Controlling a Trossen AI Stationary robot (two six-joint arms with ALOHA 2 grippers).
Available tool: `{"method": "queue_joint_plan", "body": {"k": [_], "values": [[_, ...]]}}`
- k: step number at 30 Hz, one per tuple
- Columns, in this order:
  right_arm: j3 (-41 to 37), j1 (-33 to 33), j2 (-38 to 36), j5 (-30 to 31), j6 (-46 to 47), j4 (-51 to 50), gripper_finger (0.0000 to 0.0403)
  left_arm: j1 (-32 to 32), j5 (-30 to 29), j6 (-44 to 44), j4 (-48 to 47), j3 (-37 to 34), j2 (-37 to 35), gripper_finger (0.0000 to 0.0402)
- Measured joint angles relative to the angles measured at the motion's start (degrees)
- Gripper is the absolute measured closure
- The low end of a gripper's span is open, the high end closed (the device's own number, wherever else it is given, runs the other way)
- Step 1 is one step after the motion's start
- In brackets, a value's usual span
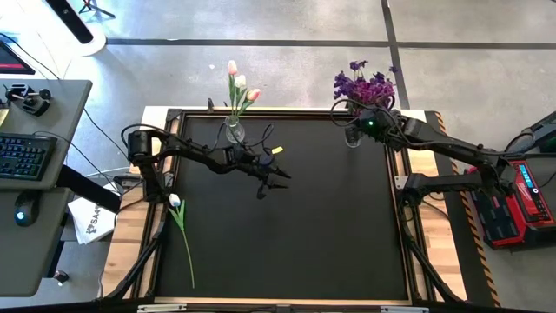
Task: Sort flowers into vase by color
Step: Put the pink flowers into the right transparent vase
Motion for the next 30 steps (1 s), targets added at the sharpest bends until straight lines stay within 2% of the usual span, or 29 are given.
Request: {"method": "queue_joint_plan", "body": {"k": [4, 10, 16, 21, 25, 28, 30], "values": [[2.6, 0.0, 0.0, -2.3, -1.0, -3.8, 0.0129, 0.0, 0.0, 0.0, 0.0, 0.0, 0.0, 0.0236], [8.0, 0.0, 0.0, -2.7, 1.7, -13.0, 0.0107, 0.0, 0.0, 0.0, 0.0, 0.0, 0.0, 0.0236], [12.9, 0.0, 0.0, -3.1, 2.0, -16.0, 0.0125, 0.0, 0.0, 0.0, 0.0, 0.0, 0.0, 0.0236], [13.2, 0.0, 0.0, -1.5, 2.3, -13.1, 0.0191, 0.0, 0.0, 0.0, 0.2, 0.0, 0.0, 0.0236], [11.6, 0.0, 0.0, 2.0, 2.2, -9.9, 0.0280, 0.0, 0.0, 0.0, 0.6, 0.0, 0.0, 0.0236], [10.0, 0.0, 0.0, 2.0, 2.3, -7.8, 0.0359, -0.1, 0.0, 0.0, 0.6, 0.0, 0.0, 0.0236], [8.8, 0.0, 0.0, 1.6, 2.6, -7.6, 0.0391, -0.1, 0.0, 0.0, 0.6, 0.0, 0.0, 0.0236]]}}
